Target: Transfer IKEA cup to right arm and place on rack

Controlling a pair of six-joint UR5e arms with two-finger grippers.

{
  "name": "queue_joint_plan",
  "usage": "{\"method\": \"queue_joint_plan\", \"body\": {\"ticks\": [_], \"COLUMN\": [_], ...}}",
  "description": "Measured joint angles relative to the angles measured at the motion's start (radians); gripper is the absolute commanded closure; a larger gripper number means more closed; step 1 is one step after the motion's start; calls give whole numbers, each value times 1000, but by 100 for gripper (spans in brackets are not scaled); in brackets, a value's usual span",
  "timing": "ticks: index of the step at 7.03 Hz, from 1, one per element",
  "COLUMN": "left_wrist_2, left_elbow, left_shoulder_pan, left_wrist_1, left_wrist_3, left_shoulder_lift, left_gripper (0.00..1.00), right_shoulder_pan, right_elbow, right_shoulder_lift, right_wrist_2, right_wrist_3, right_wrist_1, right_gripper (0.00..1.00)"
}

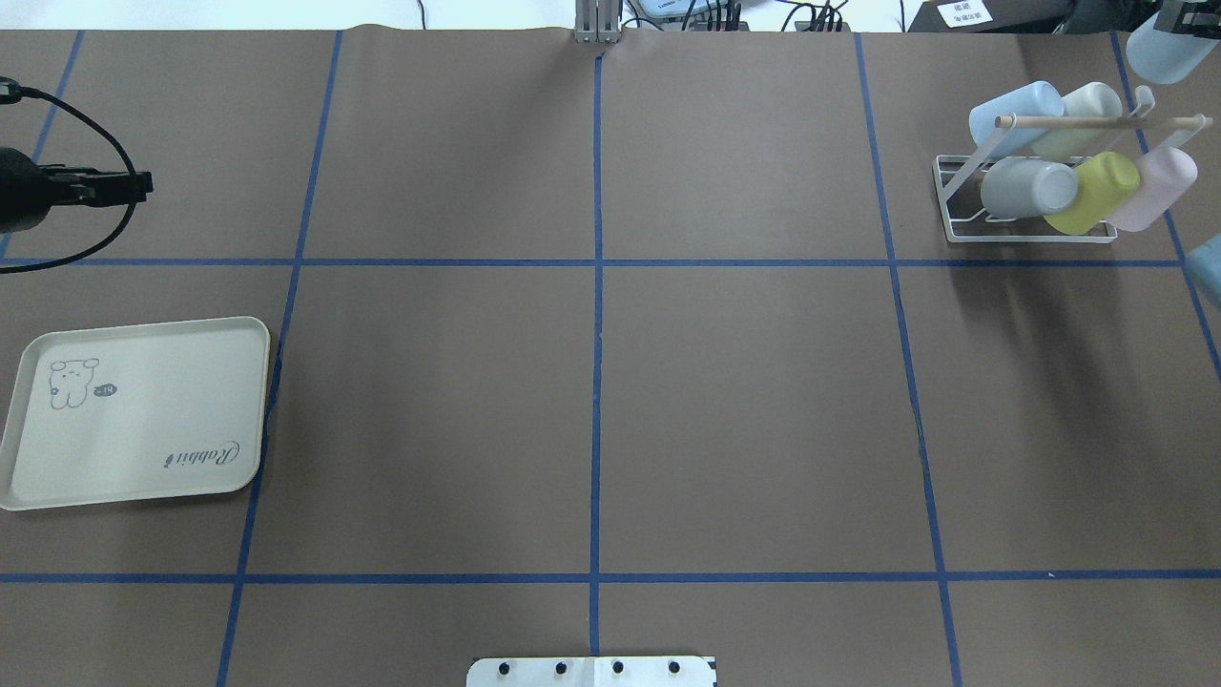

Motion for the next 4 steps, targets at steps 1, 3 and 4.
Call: {"method": "queue_joint_plan", "body": {"ticks": [1,3,4], "left_wrist_2": [0,1,2], "left_elbow": [-6,-10,-11], "left_shoulder_pan": [-2,-2,-2], "left_wrist_1": [15,22,23], "left_wrist_3": [9,12,12], "left_shoulder_lift": [5,6,4], "left_gripper": [1,0,1], "right_shoulder_pan": [0,0,0], "right_elbow": [-19,-45,-54], "right_shoulder_lift": [0,-1,-3], "right_wrist_2": [1,5,7], "right_wrist_3": [2,5,6], "right_wrist_1": [2,3,4], "right_gripper": [73,69,65]}}
